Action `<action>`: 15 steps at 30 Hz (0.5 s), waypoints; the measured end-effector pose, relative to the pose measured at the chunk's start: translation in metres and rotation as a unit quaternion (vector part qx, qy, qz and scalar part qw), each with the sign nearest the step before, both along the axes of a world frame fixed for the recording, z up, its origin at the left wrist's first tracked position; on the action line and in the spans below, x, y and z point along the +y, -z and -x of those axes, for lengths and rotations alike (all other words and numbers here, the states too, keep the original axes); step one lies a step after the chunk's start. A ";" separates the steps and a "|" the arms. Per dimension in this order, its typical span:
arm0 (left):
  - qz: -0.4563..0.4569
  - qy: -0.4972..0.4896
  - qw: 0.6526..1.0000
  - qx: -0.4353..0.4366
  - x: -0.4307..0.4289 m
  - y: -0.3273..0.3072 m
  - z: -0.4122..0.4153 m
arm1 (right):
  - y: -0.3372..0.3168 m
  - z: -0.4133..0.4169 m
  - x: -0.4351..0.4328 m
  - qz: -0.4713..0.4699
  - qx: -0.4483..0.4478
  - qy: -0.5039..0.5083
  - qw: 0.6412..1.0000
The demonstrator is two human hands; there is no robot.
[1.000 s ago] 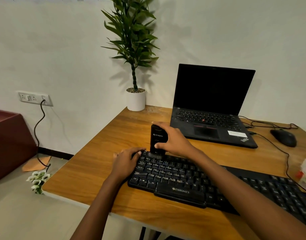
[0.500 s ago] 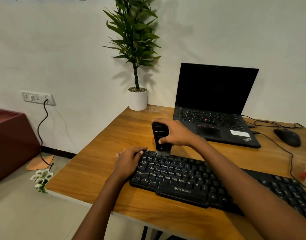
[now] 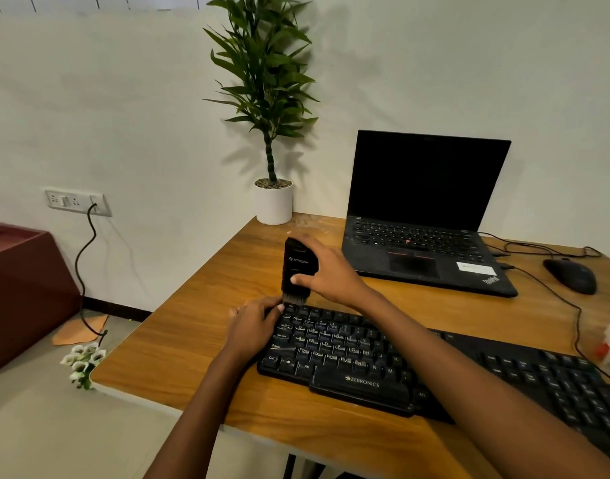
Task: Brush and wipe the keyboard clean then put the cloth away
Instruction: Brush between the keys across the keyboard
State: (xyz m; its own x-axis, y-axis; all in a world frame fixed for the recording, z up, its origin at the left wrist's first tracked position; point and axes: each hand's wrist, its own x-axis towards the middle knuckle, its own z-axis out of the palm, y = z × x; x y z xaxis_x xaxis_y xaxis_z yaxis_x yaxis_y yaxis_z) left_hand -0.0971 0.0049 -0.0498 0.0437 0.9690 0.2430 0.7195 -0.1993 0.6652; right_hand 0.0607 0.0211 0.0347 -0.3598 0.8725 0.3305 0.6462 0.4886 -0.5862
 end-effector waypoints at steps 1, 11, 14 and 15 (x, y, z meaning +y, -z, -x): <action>0.001 -0.001 1.000 -0.001 0.000 0.000 0.000 | 0.004 -0.001 0.000 0.002 0.001 0.000 1.000; 0.005 0.001 1.000 -0.006 -0.002 -0.003 0.000 | 0.006 -0.008 0.009 -0.053 -0.056 0.038 0.996; 0.006 0.001 1.000 0.000 -0.002 -0.003 0.001 | 0.009 -0.007 0.007 -0.032 0.010 0.009 0.999; 0.006 0.001 1.000 0.001 -0.002 -0.004 0.001 | 0.008 -0.007 0.007 -0.025 -0.017 -0.004 1.000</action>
State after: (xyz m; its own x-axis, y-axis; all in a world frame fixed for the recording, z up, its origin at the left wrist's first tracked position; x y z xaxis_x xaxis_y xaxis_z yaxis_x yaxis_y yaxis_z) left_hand -0.0978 0.0031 -0.0459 0.0451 0.9719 0.2311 0.7204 -0.1919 0.6665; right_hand 0.0679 0.0281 0.0269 -0.3795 0.8518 0.3612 0.6612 0.5228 -0.5381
